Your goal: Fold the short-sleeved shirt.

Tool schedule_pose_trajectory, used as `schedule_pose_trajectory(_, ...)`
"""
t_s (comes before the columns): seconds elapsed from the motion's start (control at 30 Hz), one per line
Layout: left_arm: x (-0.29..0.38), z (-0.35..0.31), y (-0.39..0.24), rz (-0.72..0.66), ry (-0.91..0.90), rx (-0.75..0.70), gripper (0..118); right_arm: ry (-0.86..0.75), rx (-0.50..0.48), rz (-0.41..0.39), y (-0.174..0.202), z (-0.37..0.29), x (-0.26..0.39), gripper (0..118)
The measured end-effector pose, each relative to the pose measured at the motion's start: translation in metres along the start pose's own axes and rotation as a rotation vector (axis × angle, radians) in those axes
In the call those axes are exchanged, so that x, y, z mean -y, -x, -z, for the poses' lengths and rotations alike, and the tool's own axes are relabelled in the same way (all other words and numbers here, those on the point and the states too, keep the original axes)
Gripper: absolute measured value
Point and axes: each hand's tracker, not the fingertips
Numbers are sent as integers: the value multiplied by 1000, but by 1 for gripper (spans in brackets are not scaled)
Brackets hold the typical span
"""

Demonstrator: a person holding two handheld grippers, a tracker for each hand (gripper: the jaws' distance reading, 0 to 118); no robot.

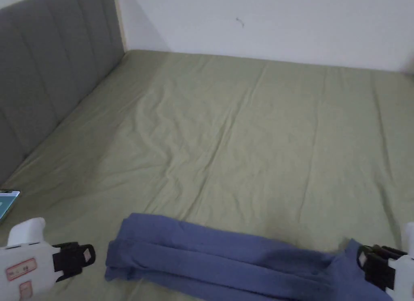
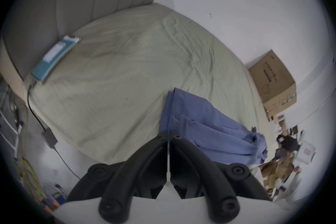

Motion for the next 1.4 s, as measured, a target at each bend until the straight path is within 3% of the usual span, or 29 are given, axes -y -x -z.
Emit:
schedule_pose_trajectory(0.03,3,3,4,-17,-10,15,6,20,-12,-19,15,10,1,1)
schedule_pose_trajectory(0.13,2,18,10,-91,24,109,39,82,-85,-98,50,33,2,1)
schedule_pose_trajectory(0.2,2,36,14,-128,80,188,116,96,-104,-150,62,45,2,1)
schedule_pose_trajectory(0.3,0,47,19,-247,61,214,108,94,-118,-167,61,43,5,1)
schedule_pose_trajectory(0.43,0,95,39,-361,109,255,110,170,-155,-171,44,38,9,1)
schedule_pose_trajectory(0.5,4,92,37,-411,53,342,110,179,-147,-180,59,41,9,1)
schedule_pose_trajectory(0.53,5,95,41,-464,44,390,101,199,-140,-169,59,41,10,1)
schedule_pose_trajectory(0.57,7,101,44,-562,38,454,73,202,-135,-160,59,41,10,1)
schedule_pose_trajectory(0.6,10,112,44,-633,66,486,9,211,-134,-147,59,41,10,1)
schedule_pose_trajectory(0.67,22,130,36,-584,151,337,10,246,-141,-109,59,41,10,1)
schedule_pose_trajectory(0.7,21,128,29,-503,146,321,9,253,-137,-101,82,51,1,1)
schedule_pose_trajectory(0.77,11,111,25,-533,89,361,9,241,-134,-97,82,36,2,1)
schedule_pose_trajectory(0.8,1,104,19,-486,81,302,9,231,-121,-94,81,30,2,1)
schedule_pose_trajectory(0.83,-9,94,8,-404,71,244,9,229,-108,-88,37,52,7,1)
schedule_pose_trajectory(0.9,-29,74,-28,-232,26,189,9,223,-87,-51,10,48,12,1)
schedule_pose_trajectory(1.03,-34,46,-133,53,-43,278,9,186,-41,54,-18,25,17,1)
schedule_pose_trajectory(1.17,11,62,-242,394,56,365,10,183,7,125,-32,-4,27,1)
schedule_pose_trajectory(1.3,66,120,-296,494,239,411,11,188,85,190,-45,13,24,1)
schedule_pose_trajectory(1.33,77,133,-302,499,264,414,16,188,93,208,-45,13,26,1)
schedule_pose_trajectory(1.37,88,146,-310,499,292,432,29,186,97,231,-99,-14,51,1)
schedule_pose_trajectory(1.4,97,157,-315,502,330,462,64,186,108,253,-107,-17,56,1)
